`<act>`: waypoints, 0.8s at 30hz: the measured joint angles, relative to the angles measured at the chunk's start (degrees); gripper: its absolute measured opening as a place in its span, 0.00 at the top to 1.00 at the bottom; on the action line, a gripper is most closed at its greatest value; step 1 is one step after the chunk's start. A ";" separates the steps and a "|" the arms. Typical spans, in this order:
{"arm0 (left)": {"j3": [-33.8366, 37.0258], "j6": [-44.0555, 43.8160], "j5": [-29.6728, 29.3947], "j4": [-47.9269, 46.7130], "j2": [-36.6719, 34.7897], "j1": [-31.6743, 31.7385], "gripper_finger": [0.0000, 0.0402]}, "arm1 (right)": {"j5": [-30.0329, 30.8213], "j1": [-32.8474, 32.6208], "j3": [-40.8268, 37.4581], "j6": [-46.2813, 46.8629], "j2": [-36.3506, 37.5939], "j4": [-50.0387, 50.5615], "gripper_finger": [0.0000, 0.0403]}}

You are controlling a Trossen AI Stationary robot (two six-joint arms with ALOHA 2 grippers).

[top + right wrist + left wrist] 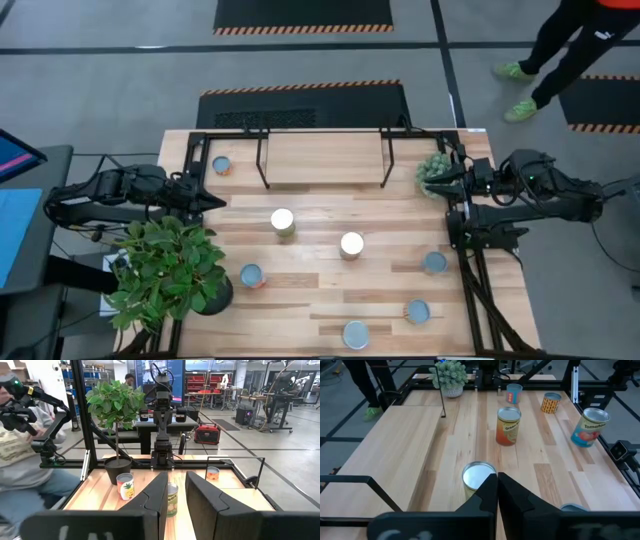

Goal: Pick and place cans onto a shelf

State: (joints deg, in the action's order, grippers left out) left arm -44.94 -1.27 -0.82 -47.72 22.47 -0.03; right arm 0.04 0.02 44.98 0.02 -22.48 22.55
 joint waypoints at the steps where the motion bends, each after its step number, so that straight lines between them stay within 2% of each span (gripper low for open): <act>1: -0.01 0.00 0.01 0.00 0.01 0.00 1.00 | 0.01 0.00 0.02 -0.01 0.00 -0.02 0.77; 13: 0.00 -0.01 0.00 0.02 0.01 0.00 1.00 | 0.01 -0.01 0.00 -0.01 0.00 -0.01 0.77; 18: -0.01 -3.90 0.02 0.26 0.01 0.00 1.00 | -0.01 -0.01 -0.01 -0.01 0.00 -0.02 0.77; 24: -0.01 -3.88 0.00 -0.04 0.01 0.00 1.00 | 0.00 0.00 -0.01 0.02 0.00 -0.02 0.77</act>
State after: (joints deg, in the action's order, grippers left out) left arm -44.95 -5.15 -0.82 -47.77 22.48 -0.03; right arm 0.04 0.02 44.97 0.03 -22.48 22.52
